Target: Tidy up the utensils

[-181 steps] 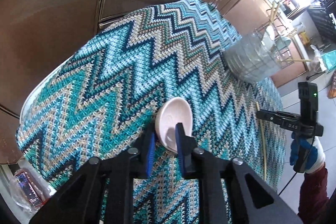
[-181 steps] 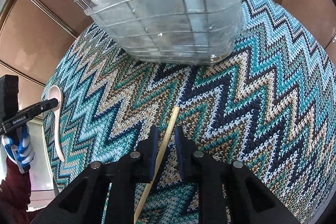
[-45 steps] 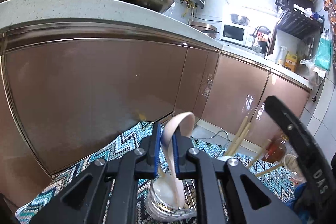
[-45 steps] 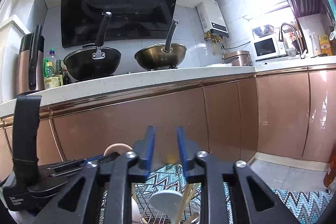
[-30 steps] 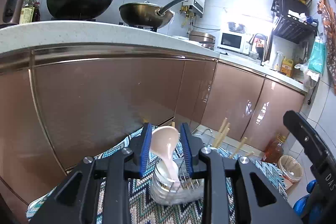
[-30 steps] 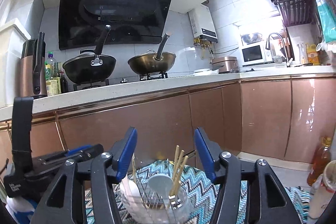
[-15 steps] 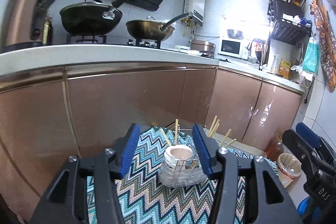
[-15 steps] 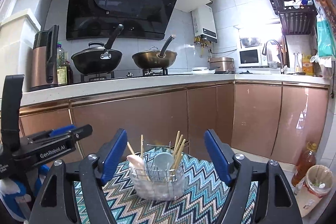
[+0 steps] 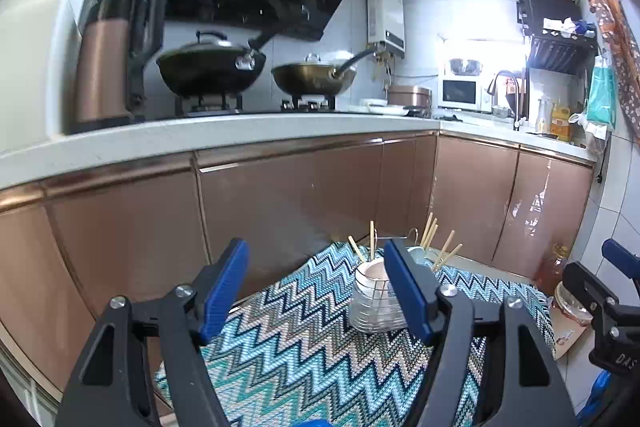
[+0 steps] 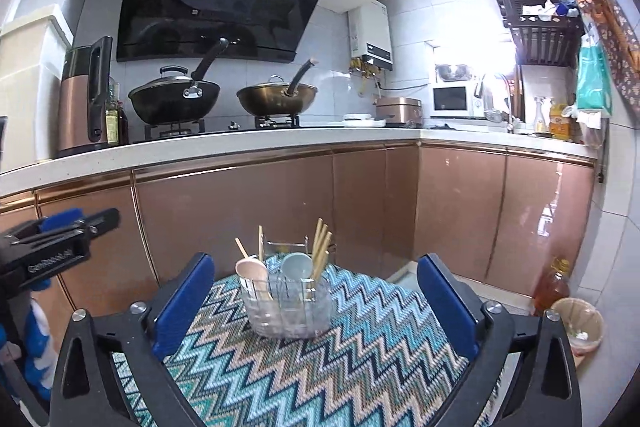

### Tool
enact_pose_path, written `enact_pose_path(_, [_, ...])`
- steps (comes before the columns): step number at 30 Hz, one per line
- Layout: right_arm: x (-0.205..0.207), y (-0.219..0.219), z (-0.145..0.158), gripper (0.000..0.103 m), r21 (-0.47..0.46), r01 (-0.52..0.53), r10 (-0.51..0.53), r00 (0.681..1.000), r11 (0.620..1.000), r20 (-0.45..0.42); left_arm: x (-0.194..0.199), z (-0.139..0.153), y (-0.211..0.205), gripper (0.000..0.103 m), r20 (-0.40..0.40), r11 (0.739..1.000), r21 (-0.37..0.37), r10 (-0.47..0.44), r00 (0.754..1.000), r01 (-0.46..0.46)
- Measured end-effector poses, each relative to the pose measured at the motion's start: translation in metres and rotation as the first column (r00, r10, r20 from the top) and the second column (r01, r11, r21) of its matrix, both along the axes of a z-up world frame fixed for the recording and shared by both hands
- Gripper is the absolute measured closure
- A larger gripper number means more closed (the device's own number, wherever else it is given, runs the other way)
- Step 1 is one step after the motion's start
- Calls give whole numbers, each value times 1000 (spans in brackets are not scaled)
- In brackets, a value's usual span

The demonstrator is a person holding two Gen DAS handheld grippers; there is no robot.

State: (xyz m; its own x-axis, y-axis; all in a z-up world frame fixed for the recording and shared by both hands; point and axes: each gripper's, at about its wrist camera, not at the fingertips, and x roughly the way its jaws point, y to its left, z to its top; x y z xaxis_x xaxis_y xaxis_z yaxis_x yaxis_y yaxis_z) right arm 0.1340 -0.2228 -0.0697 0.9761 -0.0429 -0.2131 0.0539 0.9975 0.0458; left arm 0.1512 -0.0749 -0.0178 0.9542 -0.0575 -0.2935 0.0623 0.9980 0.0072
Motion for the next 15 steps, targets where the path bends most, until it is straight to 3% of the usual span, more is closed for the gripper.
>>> enact_pose_path(15, [-62,16,25,0,-63,37,-36,999,997,18,-74,30,27,32,93,1000,-19,16,996,-14])
